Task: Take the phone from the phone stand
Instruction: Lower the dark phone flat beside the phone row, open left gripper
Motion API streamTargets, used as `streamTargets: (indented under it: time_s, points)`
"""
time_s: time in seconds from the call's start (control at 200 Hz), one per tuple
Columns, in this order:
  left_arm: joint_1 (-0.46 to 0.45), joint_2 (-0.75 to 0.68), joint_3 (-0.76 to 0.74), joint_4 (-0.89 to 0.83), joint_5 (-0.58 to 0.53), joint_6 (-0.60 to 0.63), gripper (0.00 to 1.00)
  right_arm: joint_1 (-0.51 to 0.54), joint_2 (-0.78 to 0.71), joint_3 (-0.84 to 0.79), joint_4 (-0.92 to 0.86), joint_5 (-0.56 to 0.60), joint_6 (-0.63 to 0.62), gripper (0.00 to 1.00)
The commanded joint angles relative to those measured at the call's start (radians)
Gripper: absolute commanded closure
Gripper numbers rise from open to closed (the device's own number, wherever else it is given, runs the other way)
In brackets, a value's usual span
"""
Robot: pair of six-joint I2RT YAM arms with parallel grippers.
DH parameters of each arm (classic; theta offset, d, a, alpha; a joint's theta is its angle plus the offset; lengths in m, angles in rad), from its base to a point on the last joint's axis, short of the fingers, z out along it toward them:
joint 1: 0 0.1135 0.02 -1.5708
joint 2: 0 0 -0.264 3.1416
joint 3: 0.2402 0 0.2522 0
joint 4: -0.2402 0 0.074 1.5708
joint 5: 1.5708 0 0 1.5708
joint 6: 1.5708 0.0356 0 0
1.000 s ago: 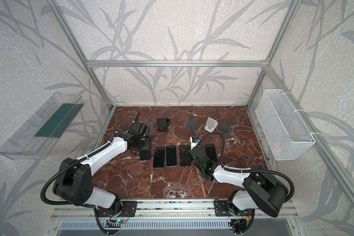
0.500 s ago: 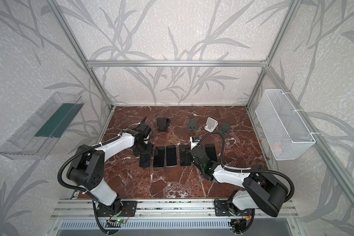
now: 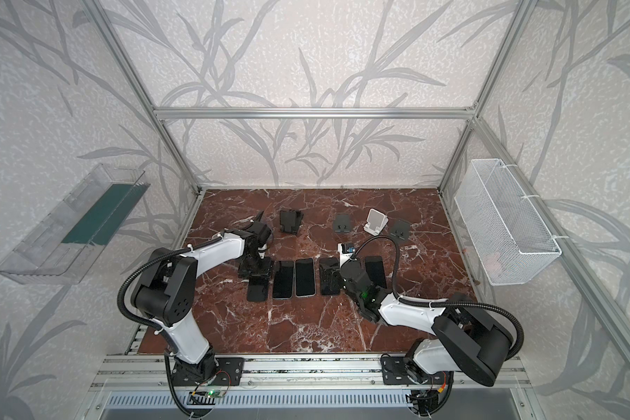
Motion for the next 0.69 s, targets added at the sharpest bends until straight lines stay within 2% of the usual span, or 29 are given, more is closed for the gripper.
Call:
streamTargets:
  time_s: [0.0, 0.69]
  points:
    - [0.002, 0.021, 0.023, -0.037, 0.011, 0.015, 0.36, -0.003, 0.002, 0.001, 0.016, -0.001, 0.009, 0.08]
    - [-0.001, 0.033, 0.025, -0.054, 0.025, -0.011, 0.28, -0.004, 0.000, 0.001, 0.015, -0.018, 0.009, 0.08]
